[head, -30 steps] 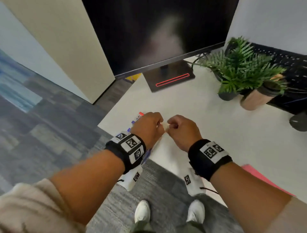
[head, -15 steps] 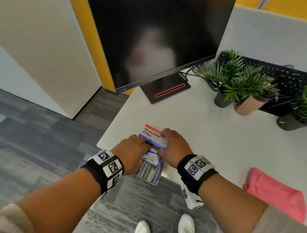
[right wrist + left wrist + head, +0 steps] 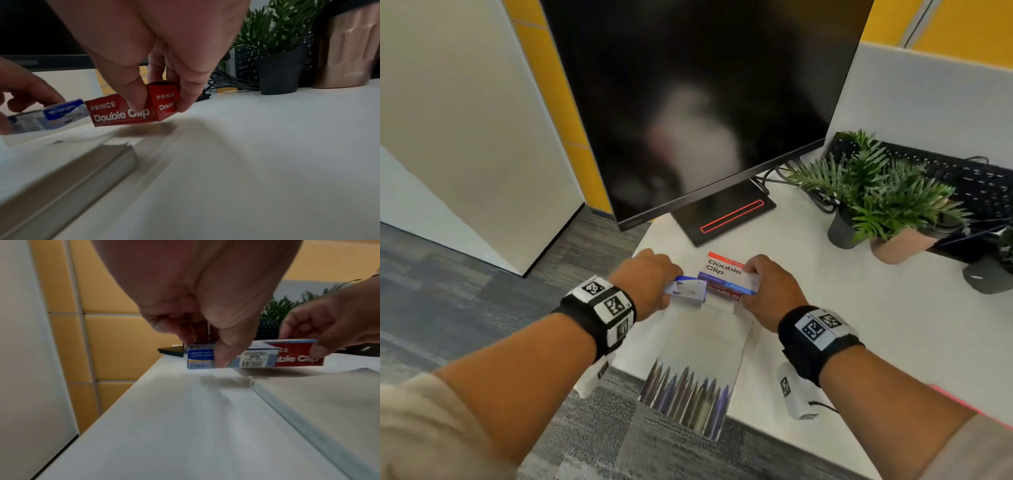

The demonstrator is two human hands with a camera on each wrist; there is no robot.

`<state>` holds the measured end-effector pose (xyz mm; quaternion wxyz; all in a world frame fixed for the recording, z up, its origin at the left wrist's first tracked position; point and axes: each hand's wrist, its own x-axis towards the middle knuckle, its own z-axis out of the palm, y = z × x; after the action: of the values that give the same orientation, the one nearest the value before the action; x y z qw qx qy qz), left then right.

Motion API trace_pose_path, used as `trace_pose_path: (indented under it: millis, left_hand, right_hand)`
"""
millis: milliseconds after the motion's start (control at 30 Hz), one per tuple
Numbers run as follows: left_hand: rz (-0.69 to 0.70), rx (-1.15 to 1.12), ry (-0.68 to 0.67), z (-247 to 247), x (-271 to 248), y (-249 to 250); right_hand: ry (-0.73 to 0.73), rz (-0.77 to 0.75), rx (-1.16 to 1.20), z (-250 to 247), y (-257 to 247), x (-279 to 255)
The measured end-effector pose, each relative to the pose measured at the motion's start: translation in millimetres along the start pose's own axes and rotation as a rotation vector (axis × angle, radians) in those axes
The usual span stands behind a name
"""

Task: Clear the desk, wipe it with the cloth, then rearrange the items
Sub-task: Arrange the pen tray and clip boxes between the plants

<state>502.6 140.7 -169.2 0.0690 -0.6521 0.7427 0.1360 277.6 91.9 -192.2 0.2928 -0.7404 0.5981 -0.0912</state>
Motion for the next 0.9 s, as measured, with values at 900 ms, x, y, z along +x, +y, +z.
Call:
trace_pose_path:
  millis: [900]
  left_hand:
    - [-0.547, -0.605, -0.129, 50.4, -42.3, 52.7]
  right_hand:
    - [-0.169, 0.472, 0.277, 44.6, 9.9, -112.1]
